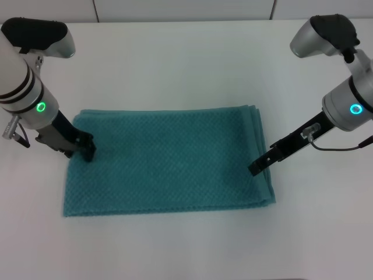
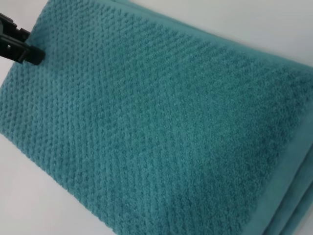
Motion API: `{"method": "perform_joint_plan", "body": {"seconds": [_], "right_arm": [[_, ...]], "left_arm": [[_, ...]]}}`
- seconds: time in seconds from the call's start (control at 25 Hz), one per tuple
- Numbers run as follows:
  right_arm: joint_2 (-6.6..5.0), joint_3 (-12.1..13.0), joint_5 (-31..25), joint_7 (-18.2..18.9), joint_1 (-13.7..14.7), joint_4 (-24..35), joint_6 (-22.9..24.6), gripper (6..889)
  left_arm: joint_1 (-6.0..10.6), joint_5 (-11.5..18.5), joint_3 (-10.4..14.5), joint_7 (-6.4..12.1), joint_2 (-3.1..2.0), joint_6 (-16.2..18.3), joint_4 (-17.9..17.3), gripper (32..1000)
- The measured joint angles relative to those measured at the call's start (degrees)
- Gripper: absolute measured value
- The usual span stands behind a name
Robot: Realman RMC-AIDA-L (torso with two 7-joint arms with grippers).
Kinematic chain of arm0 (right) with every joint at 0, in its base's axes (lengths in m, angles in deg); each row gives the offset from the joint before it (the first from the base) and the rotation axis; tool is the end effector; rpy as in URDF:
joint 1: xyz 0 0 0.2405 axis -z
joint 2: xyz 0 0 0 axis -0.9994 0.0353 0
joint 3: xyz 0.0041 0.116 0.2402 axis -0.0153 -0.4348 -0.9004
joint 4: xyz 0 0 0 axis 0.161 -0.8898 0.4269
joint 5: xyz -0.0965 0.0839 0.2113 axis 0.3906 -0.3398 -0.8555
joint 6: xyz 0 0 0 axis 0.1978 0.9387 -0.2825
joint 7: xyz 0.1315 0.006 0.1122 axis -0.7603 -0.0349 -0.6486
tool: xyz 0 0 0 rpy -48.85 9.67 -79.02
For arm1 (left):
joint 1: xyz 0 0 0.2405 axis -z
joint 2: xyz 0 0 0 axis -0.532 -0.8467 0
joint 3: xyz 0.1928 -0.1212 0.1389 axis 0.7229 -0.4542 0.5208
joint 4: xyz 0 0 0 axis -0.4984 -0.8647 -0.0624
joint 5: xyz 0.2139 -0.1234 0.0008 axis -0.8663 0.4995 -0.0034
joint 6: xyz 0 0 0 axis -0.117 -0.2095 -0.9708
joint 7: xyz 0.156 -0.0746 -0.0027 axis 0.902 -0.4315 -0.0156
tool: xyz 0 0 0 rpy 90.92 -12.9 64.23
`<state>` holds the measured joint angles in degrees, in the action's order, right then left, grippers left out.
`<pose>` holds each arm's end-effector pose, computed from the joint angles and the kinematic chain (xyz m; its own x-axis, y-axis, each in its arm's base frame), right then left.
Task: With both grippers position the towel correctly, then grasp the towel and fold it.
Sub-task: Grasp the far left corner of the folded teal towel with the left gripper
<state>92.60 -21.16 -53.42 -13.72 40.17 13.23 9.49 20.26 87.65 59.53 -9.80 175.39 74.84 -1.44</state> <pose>0.2562 0.4086 -0.0742 0.5068 -0.8407 0.1907 -0.8097 -0.5401 -0.2293 -0.2870 0.4513 -0.0546 0.2974 0.9510 -0.0842 0.7273 -0.2828 -0.6254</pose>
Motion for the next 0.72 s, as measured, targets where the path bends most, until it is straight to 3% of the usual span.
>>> {"method": "perform_joint_plan", "body": {"seconds": [0.16, 0.28, 0.48, 0.72], "right_arm": [[0.0, -0.02, 0.0, 0.0, 0.0, -0.01, 0.0, 882], [0.0, -0.01, 0.0, 0.0, 0.0, -0.08, 0.0, 882], [0.0, -0.01, 0.0, 0.0, 0.0, -0.15, 0.0, 882], [0.0, -0.01, 0.0, 0.01, 0.0, -0.19, 0.0, 882]], "left_arm": [[-0.02, 0.01, 0.0, 0.63, 0.03, 0.0, 0.0, 550], [-0.03, 0.01, 0.0, 1.1, 0.03, 0.0, 0.0, 302], [-0.03, 0.01, 0.0, 1.54, 0.07, 0.0, 0.0, 101], [0.0, 0.02, 0.0, 1.63, 0.11, 0.0, 0.0, 95]]}}
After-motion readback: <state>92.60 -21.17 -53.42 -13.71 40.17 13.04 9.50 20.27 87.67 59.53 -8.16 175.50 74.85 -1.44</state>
